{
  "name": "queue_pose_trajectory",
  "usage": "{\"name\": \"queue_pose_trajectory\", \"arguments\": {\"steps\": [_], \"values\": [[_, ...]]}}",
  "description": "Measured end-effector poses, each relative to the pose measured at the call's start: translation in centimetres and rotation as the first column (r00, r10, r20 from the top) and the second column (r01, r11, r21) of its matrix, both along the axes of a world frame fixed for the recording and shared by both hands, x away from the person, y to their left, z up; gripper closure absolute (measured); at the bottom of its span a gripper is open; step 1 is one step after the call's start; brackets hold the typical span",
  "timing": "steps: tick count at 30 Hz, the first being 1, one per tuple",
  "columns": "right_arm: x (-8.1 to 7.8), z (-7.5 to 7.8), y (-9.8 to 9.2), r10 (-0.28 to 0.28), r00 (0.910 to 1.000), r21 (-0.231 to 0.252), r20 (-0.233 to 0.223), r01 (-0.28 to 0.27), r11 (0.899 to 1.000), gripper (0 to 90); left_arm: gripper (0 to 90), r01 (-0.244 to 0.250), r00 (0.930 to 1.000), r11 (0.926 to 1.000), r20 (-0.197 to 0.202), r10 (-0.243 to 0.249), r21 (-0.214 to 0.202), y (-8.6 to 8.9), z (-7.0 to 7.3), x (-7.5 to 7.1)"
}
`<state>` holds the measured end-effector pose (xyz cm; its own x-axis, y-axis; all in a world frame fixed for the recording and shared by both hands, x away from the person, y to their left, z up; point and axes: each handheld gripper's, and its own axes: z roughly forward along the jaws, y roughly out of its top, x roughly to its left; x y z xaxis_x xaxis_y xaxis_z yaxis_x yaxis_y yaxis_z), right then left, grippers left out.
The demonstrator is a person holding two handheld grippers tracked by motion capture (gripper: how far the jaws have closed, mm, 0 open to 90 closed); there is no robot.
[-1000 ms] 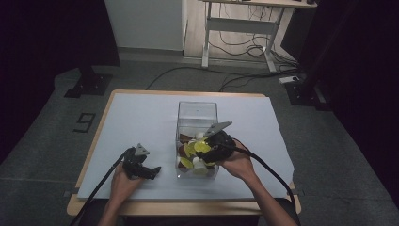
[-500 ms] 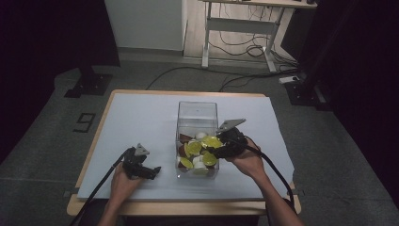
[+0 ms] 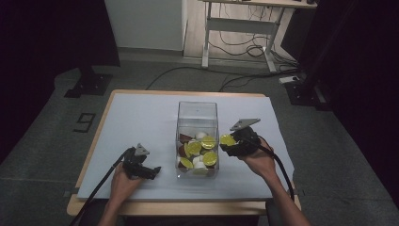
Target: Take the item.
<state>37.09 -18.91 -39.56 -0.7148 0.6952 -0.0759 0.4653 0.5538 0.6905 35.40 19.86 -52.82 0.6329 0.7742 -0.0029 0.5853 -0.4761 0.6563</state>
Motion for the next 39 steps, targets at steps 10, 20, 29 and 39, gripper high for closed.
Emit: {"name": "queue_pose_trajectory", "arguments": {"steps": [10, 20, 29, 39], "values": [[0.3, -1.0, -3.1, -0.078, 0.9968, -0.004, -0.016, 0.078, 0.997, 38.7, 0.0, -0.001, 1.0000, 1.0000, 0.001, 0.001, 0.000, 0.0, 0.0, 0.0], [0.5, -2.2, -5.6, -0.138, 0.9902, -0.021, -0.026, 0.137, 0.990, 38.7, 0.0, 0.000, 1.0000, 1.0000, 0.000, 0.000, 0.000, 0.0, 0.0, 0.0], [0.3, -3.7, -7.3, -0.172, 0.9842, -0.028, -0.040, 0.171, 0.985, 38.7, 0.0, -0.001, 1.0000, 1.0000, 0.001, 0.001, 0.000, 0.0, 0.0, 0.0], [0.3, -5.9, -7.7, -0.185, 0.9816, -0.035, -0.048, 0.183, 0.982, 38.7, 0.0, -0.001, 1.0000, 1.0000, 0.001, 0.001, 0.000, 0.0, 0.0, 0.0]]}}
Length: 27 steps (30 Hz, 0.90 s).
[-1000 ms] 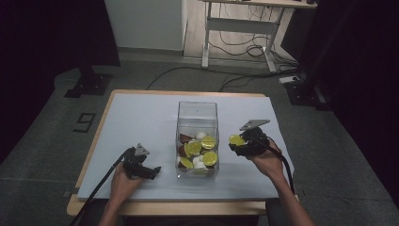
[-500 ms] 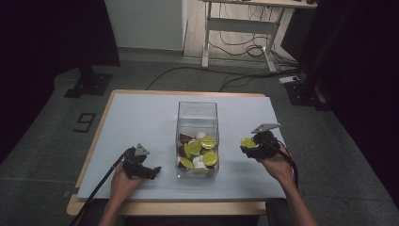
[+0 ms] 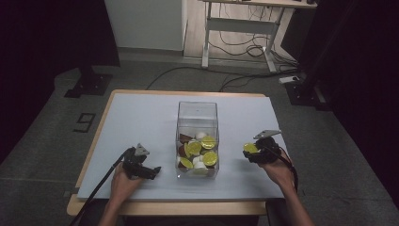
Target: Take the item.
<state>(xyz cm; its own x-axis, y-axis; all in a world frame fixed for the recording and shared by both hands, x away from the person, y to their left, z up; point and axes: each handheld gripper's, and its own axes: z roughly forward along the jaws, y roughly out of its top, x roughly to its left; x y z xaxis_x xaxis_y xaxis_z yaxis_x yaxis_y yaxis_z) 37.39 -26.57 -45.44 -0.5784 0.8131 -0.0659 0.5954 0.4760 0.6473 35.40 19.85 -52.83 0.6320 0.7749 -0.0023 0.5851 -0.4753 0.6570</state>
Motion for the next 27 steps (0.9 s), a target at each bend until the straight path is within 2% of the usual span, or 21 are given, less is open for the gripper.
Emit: {"name": "queue_pose_trajectory", "arguments": {"steps": [15, 27], "values": [[0.2, -3.1, 0.3, -0.023, 0.9991, 0.013, -0.035, 0.024, 1.000, 38.5, 0.0, 0.000, 1.0000, 1.0000, 0.000, 0.000, 0.000, 0.0, 0.0, 0.0], [0.4, -4.7, 0.4, -0.021, 0.9981, -0.018, -0.058, 0.020, 1.000, 37.9, 0.0, 0.000, 1.0000, 1.0000, 0.000, 0.000, 0.001, 0.0, 0.0, 0.0]]}}
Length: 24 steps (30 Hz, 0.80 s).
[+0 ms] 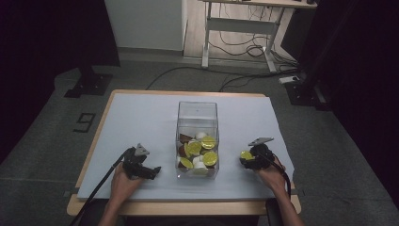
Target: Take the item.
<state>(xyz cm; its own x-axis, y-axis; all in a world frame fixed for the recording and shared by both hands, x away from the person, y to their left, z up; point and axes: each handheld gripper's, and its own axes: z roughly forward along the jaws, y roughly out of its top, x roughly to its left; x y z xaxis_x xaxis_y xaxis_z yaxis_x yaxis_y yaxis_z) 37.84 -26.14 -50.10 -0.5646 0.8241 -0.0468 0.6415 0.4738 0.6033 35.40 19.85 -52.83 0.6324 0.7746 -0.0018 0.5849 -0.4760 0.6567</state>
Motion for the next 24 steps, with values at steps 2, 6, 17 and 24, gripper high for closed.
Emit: {"name": "queue_pose_trajectory", "arguments": {"steps": [2, 6, 17, 24], "values": [[0.0, 0.0, -0.1, 0.002, 1.0000, 0.003, -0.001, -0.002, 1.000, 37.5, 0.0, 0.000, 1.0000, 1.0000, 0.000, 0.000, 0.000, 0.0, 0.0, 0.0], [0.0, 0.1, -0.1, 0.012, 0.9999, 0.009, -0.004, -0.012, 1.000, 28.2, 0.0, 0.000, 1.0000, 1.0000, 0.000, 0.000, 0.000, 0.0, 0.0, 0.0], [-1.2, 1.8, 0.0, 0.004, 0.9967, -0.024, 0.081, -0.002, 1.000, 11.2, 0.0, -0.001, 1.0000, 1.0000, 0.000, 0.001, 0.000, 0.0, 0.0, 0.0], [-2.4, 3.3, -0.3, -0.003, 0.9926, -0.056, 0.121, 0.010, 0.998, 6.7, 0.0, 0.000, 1.0000, 1.0000, 0.000, 0.000, 0.000, 0.0, 0.0, 0.0]]}}
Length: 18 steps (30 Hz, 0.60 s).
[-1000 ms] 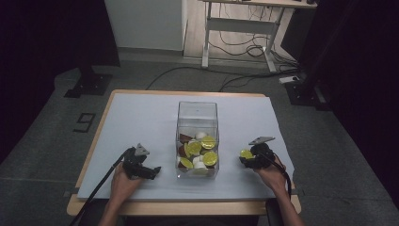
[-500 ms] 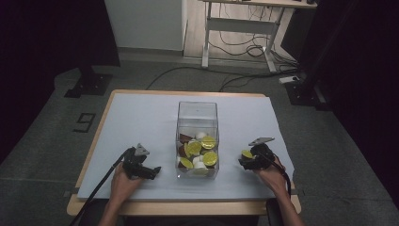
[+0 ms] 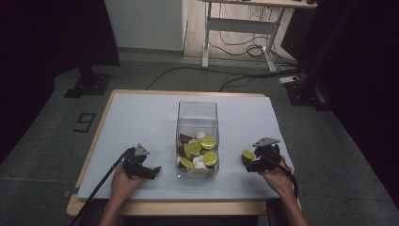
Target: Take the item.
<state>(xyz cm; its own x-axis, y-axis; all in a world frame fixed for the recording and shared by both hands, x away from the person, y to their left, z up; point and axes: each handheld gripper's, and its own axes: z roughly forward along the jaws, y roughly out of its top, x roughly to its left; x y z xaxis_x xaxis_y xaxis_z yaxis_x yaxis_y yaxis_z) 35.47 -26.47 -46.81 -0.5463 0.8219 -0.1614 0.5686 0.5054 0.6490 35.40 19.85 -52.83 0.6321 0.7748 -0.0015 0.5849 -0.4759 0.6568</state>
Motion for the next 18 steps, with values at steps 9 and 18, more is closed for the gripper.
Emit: {"name": "queue_pose_trajectory", "arguments": {"steps": [9, 18], "values": [[-1.6, 0.2, -0.7, -0.016, 0.9998, 0.038, -0.015, 0.016, 0.999, 2.8, 0.0, 0.000, 1.0000, 1.0000, 0.000, 0.000, 0.000, 0.0, 0.0, 0.0], [-1.8, -2.1, -1.2, -0.047, 0.9974, 0.102, -0.055, 0.052, 0.993, 0.0, 0.0, -0.001, 1.0000, 1.0000, 0.000, 0.001, -0.001, 0.0, 0.0, 0.0]]}}
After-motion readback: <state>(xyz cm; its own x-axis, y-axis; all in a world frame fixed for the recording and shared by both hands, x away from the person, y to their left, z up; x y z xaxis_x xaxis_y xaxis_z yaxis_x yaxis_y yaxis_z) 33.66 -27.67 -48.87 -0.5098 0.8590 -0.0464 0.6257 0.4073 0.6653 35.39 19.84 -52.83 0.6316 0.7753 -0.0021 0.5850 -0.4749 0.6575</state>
